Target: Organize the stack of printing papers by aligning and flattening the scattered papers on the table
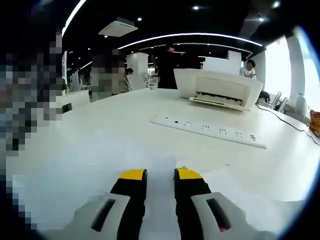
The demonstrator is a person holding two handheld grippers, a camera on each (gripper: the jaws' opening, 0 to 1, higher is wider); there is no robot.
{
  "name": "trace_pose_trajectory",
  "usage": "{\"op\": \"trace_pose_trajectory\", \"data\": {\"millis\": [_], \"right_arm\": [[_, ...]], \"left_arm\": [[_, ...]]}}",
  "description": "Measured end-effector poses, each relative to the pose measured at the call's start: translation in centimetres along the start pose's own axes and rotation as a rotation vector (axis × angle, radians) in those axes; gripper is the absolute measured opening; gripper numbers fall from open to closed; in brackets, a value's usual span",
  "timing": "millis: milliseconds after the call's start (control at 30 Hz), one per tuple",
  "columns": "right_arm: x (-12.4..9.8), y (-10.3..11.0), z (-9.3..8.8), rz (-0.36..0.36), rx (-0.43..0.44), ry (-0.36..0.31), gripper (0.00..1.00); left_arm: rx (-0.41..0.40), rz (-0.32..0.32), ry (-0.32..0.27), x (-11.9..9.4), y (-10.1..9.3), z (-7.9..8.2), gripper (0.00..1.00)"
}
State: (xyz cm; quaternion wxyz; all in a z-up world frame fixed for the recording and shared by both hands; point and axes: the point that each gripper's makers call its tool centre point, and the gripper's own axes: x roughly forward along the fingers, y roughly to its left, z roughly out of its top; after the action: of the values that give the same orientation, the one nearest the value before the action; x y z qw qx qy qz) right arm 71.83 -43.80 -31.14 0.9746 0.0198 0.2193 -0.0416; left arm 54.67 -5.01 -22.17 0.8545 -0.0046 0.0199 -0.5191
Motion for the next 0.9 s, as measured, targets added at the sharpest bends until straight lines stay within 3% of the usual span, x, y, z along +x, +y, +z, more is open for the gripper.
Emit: {"op": "trace_pose_trajectory", "data": {"millis": [200, 800, 900], "right_arm": [[0.4, -0.2, -0.1, -0.006, -0.016, 0.002, 0.0], [-2.1, 1.7, -0.1, 0.036, 0.102, -0.041, 0.0], [-3.0, 1.9, 0.6, 0.047, 0.138, -0.082, 0.0]], "left_arm": [[-0.001, -0.003, 0.005, 0.0, -0.2, -0.1, 0.97], [0.0, 0.002, 0.005, 0.0, -0.2, 0.1, 0.97], [0.003, 0.002, 0.006, 0.0, -0.3, 0.2, 0.97]]}}
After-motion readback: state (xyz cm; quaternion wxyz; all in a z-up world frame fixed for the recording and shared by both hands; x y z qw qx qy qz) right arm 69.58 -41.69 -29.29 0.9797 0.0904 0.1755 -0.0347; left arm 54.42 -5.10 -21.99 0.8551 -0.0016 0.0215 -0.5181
